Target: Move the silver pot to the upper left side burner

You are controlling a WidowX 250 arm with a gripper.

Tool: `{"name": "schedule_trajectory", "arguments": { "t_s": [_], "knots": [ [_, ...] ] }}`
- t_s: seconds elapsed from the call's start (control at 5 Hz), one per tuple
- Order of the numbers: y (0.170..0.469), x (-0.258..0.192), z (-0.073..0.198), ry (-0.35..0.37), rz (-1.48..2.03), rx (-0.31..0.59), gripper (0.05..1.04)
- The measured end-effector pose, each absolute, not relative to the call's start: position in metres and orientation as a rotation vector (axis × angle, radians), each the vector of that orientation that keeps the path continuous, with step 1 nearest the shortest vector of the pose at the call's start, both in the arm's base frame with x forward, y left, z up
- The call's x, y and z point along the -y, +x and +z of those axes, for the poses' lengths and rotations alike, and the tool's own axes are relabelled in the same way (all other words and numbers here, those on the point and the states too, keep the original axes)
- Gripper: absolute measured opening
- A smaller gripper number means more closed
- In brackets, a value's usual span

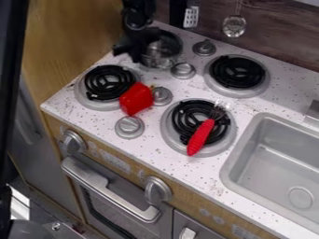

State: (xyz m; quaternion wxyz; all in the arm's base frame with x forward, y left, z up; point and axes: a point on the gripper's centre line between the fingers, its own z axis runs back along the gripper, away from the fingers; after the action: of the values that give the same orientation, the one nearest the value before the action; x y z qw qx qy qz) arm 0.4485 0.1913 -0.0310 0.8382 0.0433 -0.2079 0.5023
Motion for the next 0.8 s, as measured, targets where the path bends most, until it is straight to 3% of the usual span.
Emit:
{"name": "schedule_trajectory", "arguments": {
  "t_s": [0.2,0.6,0.8],
  "knots": [
    [0.453,-0.195,-0.025,0.112,1.040,0.437,0.258],
    [0.454,-0.193,-0.016,0.154,0.928,0.381,0.858],
    [0.453,-0.186,-0.013,0.138,0.862,0.352,0.999]
  ]
}}
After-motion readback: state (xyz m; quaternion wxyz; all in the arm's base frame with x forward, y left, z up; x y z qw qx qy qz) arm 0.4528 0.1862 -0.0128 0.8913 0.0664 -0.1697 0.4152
